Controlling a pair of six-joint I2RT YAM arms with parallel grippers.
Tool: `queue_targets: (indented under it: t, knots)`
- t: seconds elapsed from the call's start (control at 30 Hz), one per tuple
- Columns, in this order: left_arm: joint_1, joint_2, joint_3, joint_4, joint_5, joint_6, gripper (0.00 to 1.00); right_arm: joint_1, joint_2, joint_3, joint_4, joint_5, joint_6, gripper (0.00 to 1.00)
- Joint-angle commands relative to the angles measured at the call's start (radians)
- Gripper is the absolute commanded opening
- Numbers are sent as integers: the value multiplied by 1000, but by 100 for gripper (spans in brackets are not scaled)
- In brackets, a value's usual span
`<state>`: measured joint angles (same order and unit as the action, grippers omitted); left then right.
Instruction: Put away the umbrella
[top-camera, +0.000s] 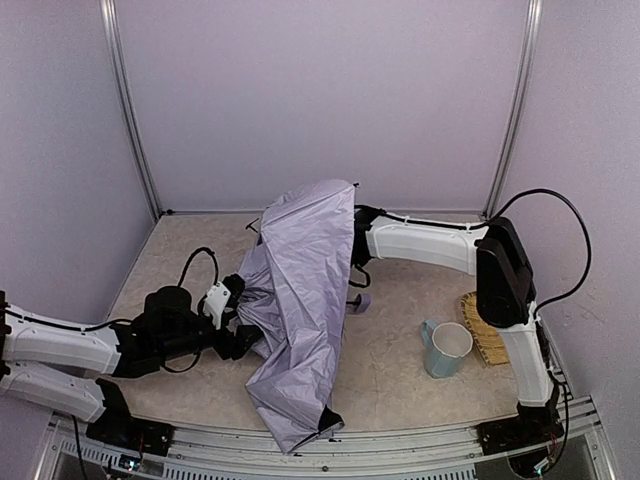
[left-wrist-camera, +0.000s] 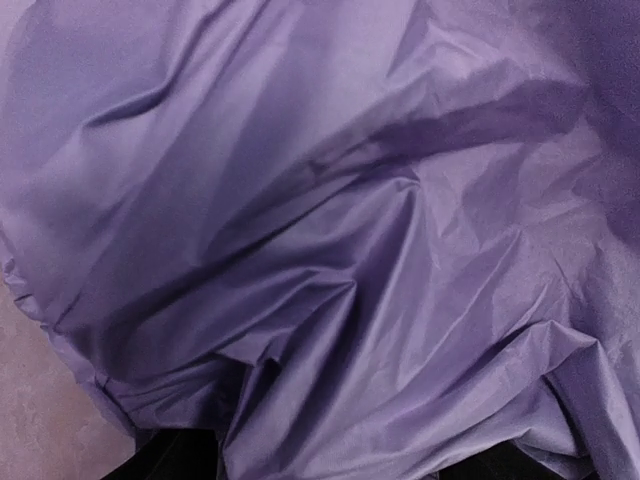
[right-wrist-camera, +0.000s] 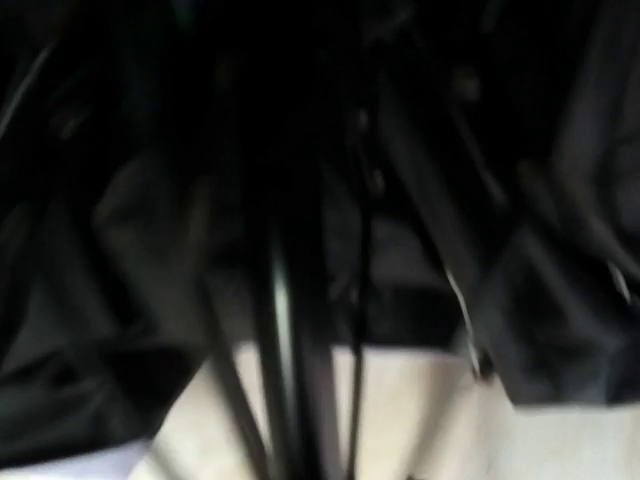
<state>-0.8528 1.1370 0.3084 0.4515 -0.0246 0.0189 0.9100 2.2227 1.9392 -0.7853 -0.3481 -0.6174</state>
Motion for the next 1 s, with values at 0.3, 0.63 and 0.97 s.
queue_targets:
  t: [0.3,0.63,0.97]
  knots:
    - [-29,-287,53,127,46,-33,79,5,-16,-77,167,17,142,55]
    - [-83,-92,383,-138,150,174,91,48,20,-12,107,104,108,54]
    - [-35,-68,319,-147,31,101,73,48,-52,-58,93,73,165,54]
